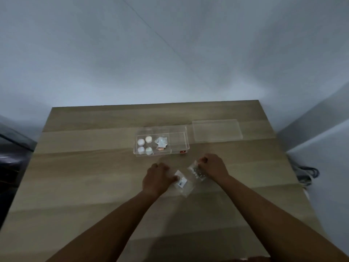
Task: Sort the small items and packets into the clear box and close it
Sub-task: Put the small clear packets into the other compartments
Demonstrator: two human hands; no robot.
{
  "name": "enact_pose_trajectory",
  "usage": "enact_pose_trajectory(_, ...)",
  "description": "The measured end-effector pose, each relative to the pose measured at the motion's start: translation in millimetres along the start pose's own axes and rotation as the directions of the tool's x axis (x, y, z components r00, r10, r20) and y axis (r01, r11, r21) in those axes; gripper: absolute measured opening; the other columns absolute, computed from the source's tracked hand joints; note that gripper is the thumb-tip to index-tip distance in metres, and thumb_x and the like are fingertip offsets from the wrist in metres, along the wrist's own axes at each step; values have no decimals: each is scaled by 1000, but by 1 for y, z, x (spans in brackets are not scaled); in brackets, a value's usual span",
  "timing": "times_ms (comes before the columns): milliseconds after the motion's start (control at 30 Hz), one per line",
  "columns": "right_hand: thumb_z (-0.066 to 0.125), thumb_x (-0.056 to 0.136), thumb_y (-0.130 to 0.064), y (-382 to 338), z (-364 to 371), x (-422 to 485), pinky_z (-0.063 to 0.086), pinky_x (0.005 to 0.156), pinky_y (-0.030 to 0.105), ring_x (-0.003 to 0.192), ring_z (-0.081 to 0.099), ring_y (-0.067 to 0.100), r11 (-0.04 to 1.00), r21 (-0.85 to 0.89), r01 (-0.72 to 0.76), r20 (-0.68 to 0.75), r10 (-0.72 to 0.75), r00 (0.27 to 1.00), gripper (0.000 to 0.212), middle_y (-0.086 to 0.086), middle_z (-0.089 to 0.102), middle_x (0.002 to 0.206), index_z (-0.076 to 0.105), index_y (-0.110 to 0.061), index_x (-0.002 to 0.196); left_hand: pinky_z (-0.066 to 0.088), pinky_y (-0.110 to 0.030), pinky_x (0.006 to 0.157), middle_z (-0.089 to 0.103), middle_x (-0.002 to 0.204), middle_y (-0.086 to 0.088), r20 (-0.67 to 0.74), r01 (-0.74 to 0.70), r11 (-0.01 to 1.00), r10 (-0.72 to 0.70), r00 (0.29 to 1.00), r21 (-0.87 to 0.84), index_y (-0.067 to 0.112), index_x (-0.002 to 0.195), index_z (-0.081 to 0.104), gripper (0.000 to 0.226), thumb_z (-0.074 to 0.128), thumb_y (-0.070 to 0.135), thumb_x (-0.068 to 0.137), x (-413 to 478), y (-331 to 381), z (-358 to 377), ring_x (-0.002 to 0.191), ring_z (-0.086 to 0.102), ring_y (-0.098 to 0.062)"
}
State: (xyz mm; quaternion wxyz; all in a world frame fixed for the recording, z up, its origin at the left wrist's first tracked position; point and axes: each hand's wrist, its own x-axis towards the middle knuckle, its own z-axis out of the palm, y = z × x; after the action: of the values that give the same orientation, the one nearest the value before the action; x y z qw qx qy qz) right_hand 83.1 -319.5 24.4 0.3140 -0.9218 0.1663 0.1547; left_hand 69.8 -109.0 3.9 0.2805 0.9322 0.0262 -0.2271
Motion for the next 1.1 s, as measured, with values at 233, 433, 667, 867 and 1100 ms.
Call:
enact_pose_trajectory(233, 69, 73, -29, 8, 15, -10, 50, 83, 37, 105, 57, 34, 995, -49, -88, -9, 88, 996, 31, 16, 60, 109, 69, -11, 98, 50, -39, 88, 50, 122, -7, 2, 61, 998, -61, 998, 31, 18, 116, 56, 62, 80, 45, 66, -8, 22, 21, 113, 53, -27)
enact_pose_trajectory(433, 76, 67, -32, 8, 19, -11, 51, 85, 37, 109, 57, 33, 988, -53, -146, 10, 147, 989, 43, 14, 65, 111, 65, -10, 102, 51, -41, 86, 51, 121, -9, 1, 78, 990, -78, 997, 117, 13, 116, 57, 61, 80, 42, 67, -7, 24, 20, 113, 53, -28)
enact_pose_trajectory(667, 75, 69, -27, 11, 21, -12, 49, 70, 32, 85, 67, 29, 983, 41, -179, 76, 176, 982, 25, 11, 69, 89, 70, -8, 85, 49, -31, 73, 70, 98, 1, 120, 43, 999, -42, 992, -6, 25, 96, 64, 36, 80, 35, 66, 4, 11, 1, 93, 66, -21)
enact_pose_trajectory(867, 63, 80, -12, 14, 22, -8, 32, 50, 25, 59, 51, 18, 969, 171, -176, 45, 171, 984, 39, -4, 49, 49, 50, -19, 44, 52, -25, 48, 66, 73, -7, 283, 134, 938, -41, 958, -318, 16, 85, 66, 4, 67, 12, 86, 11, 4, -19, 53, 59, -13)
enact_pose_trajectory(1100, 59, 78, 6, 16, 18, -7, 49, 64, 36, 72, 62, 26, 844, 472, -256, 115, 229, 967, 15, 18, 66, 77, 71, -1, 84, 57, -24, 52, 65, 76, -10, 353, 148, 900, 6, 936, -409, 5, 93, 66, 6, 61, 5, 91, 24, 5, -52, 60, 62, -14)
